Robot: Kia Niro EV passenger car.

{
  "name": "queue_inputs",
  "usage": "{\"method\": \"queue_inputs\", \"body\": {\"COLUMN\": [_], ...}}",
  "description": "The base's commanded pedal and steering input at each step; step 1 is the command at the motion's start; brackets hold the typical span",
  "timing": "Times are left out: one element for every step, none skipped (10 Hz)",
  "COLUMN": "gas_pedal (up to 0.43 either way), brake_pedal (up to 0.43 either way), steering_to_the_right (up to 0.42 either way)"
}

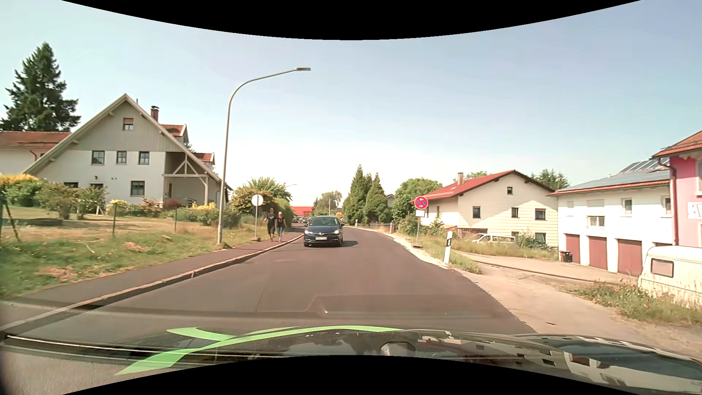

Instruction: Follow the waypoints while adhering to traffic rules and regulations

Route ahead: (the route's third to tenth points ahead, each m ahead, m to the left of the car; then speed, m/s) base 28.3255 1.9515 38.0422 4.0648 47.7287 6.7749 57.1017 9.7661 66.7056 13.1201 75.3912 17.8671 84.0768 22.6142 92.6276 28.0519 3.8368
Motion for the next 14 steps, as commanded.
{"method": "queue_inputs", "body": {"gas_pedal": [0.228,0.24,0.24,0.248,0.248,0.248,0.248,0.248,0.26,0.26,0.268,0.268,0.268,0.268], "brake_pedal": [0.0,0.0,0.0,0.0,0.0,0.0,0.0,0.0,0.0,0.0,0.0,0.0,0.0,0.0], "steering_to_the_right": [0.141,0.065,0.021,-0.008,-0.018,-0.018,-0.013,-0.013,-0.016,-0.019,-0.02,-0.021,-0.024,-0.029]}}
